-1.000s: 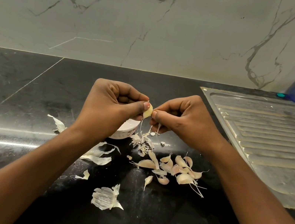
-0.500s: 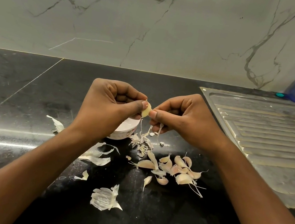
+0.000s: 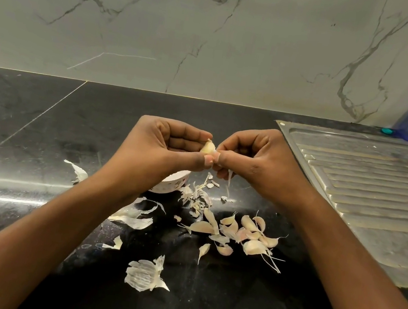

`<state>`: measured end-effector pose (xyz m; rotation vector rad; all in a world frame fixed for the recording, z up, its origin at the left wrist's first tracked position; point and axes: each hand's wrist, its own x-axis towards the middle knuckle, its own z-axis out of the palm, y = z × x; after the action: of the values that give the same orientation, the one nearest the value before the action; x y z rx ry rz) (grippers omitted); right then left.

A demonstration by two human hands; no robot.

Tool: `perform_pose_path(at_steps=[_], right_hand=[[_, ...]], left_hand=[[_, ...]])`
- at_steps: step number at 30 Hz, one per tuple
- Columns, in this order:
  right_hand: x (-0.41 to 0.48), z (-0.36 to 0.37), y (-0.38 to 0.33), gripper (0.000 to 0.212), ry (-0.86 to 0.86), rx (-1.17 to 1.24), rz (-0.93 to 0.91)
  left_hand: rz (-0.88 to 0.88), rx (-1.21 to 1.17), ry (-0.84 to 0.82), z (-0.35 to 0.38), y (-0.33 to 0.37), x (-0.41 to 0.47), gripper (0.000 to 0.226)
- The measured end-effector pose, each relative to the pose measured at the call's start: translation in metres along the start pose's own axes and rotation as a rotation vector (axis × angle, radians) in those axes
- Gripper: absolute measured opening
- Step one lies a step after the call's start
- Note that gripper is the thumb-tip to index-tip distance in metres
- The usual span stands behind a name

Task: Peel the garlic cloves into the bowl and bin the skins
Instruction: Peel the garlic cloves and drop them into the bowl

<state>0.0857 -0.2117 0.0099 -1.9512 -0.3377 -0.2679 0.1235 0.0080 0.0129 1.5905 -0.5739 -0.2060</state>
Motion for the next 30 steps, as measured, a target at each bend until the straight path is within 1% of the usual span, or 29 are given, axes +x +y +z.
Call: perform_pose_path(at_steps=[4,7,12,15,17,20,26,30], right_hand=[[-0.0001,-0.0006,-0.0003,0.008,0.005,0.000,-0.020],[-0.0002,-0.0016,-0.0006,0.005,0.041,-0.008,-0.023],[0.0007,-0.0037,0.0005,0.007,0.122,-0.005,0.009],[0.0018,-0.0058,0.0013,0.008,0.150,-0.038,0.030],[0.0029,-0.0066,0.0016,0.008,0.154,-0.031,0.039],[0.0031,-0.0076,0.0017,0.012,0.145,0.011,0.042],[0.0006,-0.0047,-0.0011,0.009,0.079,0.071,0.051],[-0.0008,-0.0027,-0.0034,0.010,0.061,0.087,0.053]], left_hand=[[-0.005,-0.045,-0.025,0.0000,0.0002,0.0004,0.040],[-0.011,-0.134,-0.034,0.0010,0.0000,0.0005,0.043],[0.003,-0.267,-0.018,-0.0030,0.0021,0.0026,0.040],[0.011,-0.285,-0.023,-0.0031,0.0018,0.0032,0.041],[0.034,-0.256,-0.006,-0.0025,0.0021,0.0027,0.044],[0.101,-0.132,0.039,-0.0019,0.0017,0.0026,0.045],[0.179,0.077,0.084,0.0008,-0.0035,0.0017,0.034],[0.223,0.155,0.095,0.0025,-0.0062,0.0023,0.032]])
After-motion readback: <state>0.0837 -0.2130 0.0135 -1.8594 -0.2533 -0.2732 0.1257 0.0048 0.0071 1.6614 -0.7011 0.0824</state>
